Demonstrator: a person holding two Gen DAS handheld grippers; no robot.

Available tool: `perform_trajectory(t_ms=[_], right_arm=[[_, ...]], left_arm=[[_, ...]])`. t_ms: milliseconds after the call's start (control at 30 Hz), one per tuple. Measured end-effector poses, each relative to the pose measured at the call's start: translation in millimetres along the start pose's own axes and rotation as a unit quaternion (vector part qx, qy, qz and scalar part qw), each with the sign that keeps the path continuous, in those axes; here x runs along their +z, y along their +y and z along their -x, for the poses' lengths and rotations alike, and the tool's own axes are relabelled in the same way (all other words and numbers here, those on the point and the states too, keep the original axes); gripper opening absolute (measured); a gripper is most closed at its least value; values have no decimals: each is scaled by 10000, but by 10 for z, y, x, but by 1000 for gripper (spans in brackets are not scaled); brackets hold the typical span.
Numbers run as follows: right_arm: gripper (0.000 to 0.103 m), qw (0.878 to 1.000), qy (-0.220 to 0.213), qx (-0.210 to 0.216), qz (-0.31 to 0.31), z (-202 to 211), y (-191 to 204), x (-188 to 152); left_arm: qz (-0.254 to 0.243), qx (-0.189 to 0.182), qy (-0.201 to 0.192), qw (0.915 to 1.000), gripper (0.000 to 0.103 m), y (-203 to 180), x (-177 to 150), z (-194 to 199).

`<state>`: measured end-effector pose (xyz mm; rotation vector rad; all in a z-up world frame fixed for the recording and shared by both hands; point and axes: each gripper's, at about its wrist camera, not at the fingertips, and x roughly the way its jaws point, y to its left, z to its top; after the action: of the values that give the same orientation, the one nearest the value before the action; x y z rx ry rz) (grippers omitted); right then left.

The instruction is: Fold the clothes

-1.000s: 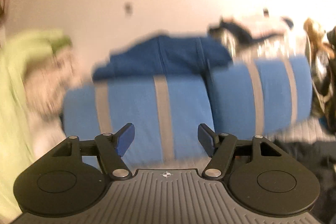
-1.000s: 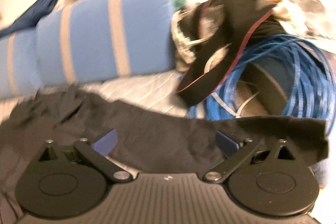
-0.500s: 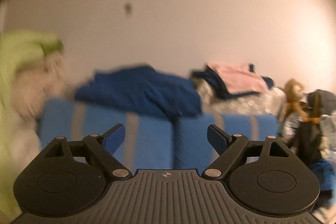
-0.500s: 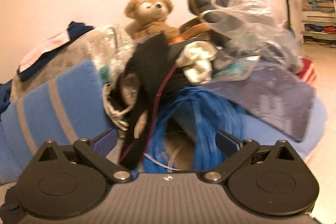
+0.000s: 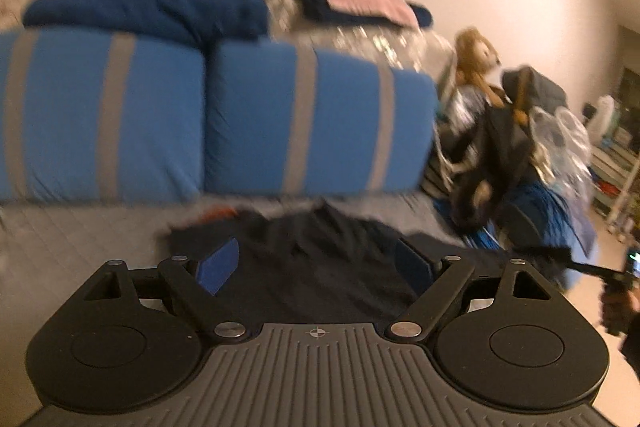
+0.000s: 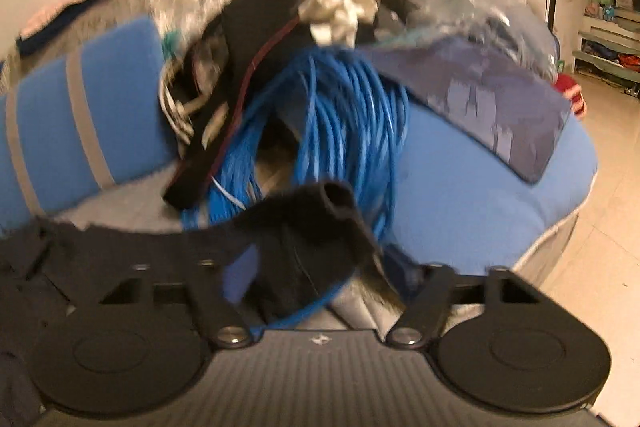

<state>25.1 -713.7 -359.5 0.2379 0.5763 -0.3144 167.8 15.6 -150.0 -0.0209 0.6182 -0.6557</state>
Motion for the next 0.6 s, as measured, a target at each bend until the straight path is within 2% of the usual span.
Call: perform_trajectory(t_ms=[133,267,367,433,500,600], right_arm=[[56,9996,-44,-235,159,-129,-16,-104],[46,9991,-168,-394,33,-237,-82,-112],[32,9988,-288,-380,-95,-249,-110,-106],[18,9983,-392,-419,-115,-215,-91,-109],[11,9978,-489,-435,-93,-165,-58,-109],[7,9976,-521,-436,-91,-96,14,-86]], left_arm=[[-28,-167,238,9996,86,-48,-148,-97],[117,-273,131,9995,86,-47,-221,-96],[198,-322,81,9993,86,-67,-256,-129],[166,-316,113,9993,86,-87,-290,-157],[127,-306,152,9993,86,-105,-317,-192],[118,-309,207,9992,86,-119,-359,-250]])
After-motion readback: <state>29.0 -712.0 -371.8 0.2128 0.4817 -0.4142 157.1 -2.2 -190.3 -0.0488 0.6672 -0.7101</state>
